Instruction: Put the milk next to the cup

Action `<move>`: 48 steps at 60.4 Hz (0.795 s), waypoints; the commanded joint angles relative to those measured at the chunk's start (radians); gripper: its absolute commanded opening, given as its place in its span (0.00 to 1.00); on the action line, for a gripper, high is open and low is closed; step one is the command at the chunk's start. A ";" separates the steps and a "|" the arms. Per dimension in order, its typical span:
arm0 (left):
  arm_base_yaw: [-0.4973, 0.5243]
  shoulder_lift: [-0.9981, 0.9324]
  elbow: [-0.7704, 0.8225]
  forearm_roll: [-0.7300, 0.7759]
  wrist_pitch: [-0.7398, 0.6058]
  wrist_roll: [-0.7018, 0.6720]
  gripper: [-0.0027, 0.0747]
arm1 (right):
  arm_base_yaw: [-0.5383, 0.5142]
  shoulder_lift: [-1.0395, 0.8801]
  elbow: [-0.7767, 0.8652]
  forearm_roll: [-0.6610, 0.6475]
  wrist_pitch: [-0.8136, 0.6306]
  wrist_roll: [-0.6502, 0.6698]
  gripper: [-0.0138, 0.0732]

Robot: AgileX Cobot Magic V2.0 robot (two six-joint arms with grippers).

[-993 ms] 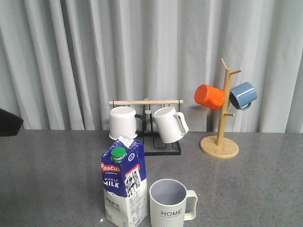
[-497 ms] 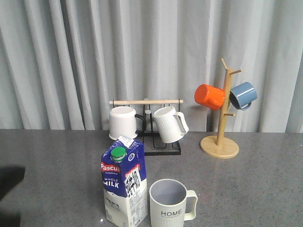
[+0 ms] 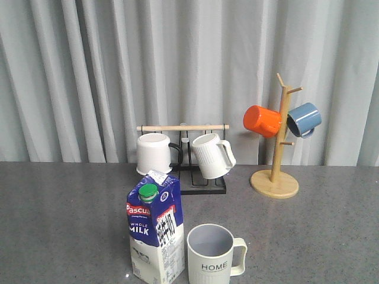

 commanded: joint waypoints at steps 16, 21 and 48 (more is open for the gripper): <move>0.085 -0.226 0.024 -0.007 0.110 -0.002 0.02 | -0.004 0.007 -0.028 -0.021 -0.063 0.000 0.15; 0.100 -0.280 0.024 0.003 0.158 -0.002 0.02 | -0.004 0.007 -0.028 -0.021 -0.063 0.000 0.15; 0.129 -0.328 0.024 0.007 0.209 -0.001 0.02 | -0.004 0.007 -0.028 -0.021 -0.063 0.000 0.15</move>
